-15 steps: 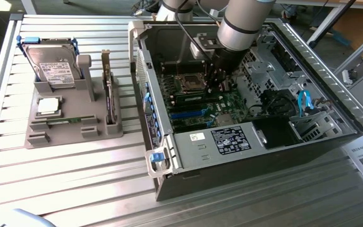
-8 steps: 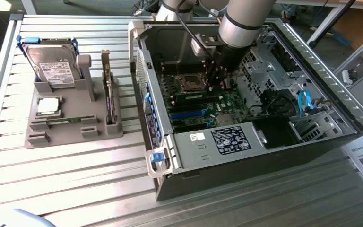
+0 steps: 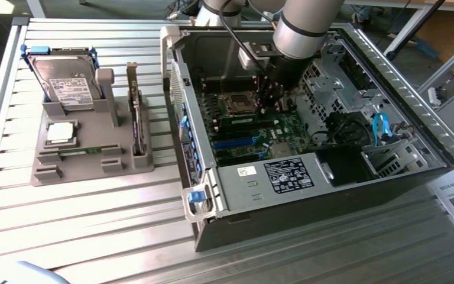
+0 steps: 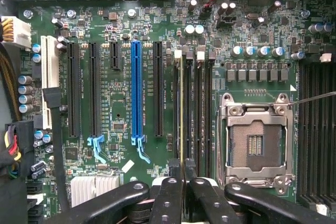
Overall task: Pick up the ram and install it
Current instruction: 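Insert the ram into the slot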
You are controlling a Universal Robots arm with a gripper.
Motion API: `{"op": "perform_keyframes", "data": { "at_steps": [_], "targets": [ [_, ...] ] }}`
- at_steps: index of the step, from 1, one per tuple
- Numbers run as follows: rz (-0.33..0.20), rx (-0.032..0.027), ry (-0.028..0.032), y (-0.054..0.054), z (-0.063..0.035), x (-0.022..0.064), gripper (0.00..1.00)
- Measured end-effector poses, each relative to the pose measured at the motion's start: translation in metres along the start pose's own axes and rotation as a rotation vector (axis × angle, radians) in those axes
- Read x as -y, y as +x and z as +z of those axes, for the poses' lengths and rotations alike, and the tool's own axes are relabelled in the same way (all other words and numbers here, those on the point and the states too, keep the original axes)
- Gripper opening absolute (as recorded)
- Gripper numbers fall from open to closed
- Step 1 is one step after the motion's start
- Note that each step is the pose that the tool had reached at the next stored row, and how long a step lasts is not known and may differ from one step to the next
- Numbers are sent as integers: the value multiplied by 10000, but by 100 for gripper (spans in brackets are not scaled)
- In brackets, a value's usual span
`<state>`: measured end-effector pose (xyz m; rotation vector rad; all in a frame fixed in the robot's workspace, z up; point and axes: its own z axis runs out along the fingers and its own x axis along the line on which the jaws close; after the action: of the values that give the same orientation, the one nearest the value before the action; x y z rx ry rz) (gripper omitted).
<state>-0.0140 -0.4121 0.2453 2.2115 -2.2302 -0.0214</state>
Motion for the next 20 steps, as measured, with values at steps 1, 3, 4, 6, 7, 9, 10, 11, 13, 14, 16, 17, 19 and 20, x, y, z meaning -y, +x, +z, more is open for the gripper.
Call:
{"op": "perform_keyframes", "data": {
  "at_steps": [1, 3, 4, 6, 7, 9, 10, 11, 13, 14, 16, 17, 19, 20],
  "targets": [
    [2, 0, 0, 0, 0, -1, 12],
    [2, 0, 0, 0, 0, -1, 12],
    [3, -1, 0, 0, 0, -1, 12],
    [6, -7, -24, 1, -1, 16, 12],
    [6, -16, -51, 0, 0, 29, 12],
    [5, -50, -74, 0, 0, 37, 12],
    [5, -52, -75, 0, 0, 37, 12],
    [6, -52, -75, 0, 0, 37, 12],
    [5, -73, -83, -1, 1, 40, 12],
    [5, -84, -89, 0, 0, 41, 12],
    [6, -83, -90, 0, 0, 41, 12],
    [6, -86, -91, 0, 0, 41, 12],
    [6, -85, -91, 0, 12, 41, 12],
    [5, -84, -90, 0, 19, 41, 12]
  ]
}}
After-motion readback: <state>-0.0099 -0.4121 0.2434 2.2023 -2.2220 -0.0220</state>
